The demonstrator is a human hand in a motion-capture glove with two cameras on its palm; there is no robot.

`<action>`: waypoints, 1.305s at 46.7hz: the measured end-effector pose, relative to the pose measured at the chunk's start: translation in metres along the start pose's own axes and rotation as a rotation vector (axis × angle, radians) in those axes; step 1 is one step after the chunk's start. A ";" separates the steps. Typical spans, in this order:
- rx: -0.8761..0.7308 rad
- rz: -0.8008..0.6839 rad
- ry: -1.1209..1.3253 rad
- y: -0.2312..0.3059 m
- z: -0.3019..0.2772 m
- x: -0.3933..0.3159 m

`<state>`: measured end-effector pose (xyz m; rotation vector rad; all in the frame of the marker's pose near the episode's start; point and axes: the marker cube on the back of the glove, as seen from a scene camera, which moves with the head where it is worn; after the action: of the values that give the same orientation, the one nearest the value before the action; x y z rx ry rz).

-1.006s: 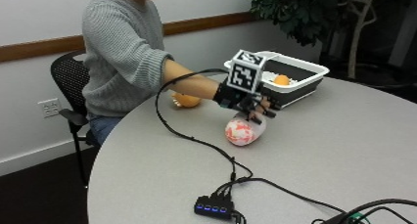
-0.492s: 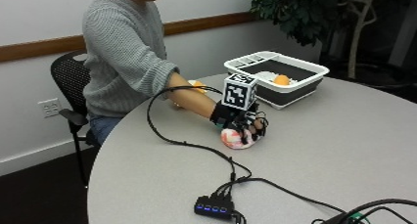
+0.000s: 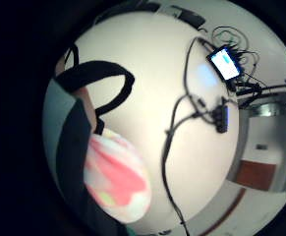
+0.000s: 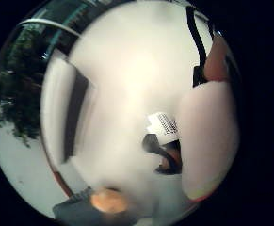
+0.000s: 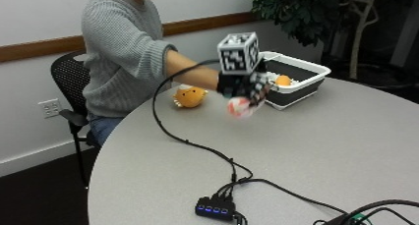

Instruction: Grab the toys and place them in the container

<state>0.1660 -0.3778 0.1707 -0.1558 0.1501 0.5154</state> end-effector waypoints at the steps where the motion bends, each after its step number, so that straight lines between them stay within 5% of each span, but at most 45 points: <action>1: 0.029 -0.012 -0.011 -0.004 -0.018 -0.004; 10: 0.143 -0.080 -0.015 -0.025 -0.120 -0.038; 17: 0.108 -0.176 -0.106 -0.025 -0.113 -0.119; 30: 0.013 -0.601 -0.149 0.018 -0.070 -0.340; 47: -0.214 -0.568 -0.114 0.031 -0.042 -0.352; 61: -0.139 -0.617 -0.128 0.062 -0.071 -0.337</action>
<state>-0.1621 -0.4990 0.1553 -0.2914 -0.0619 -0.0810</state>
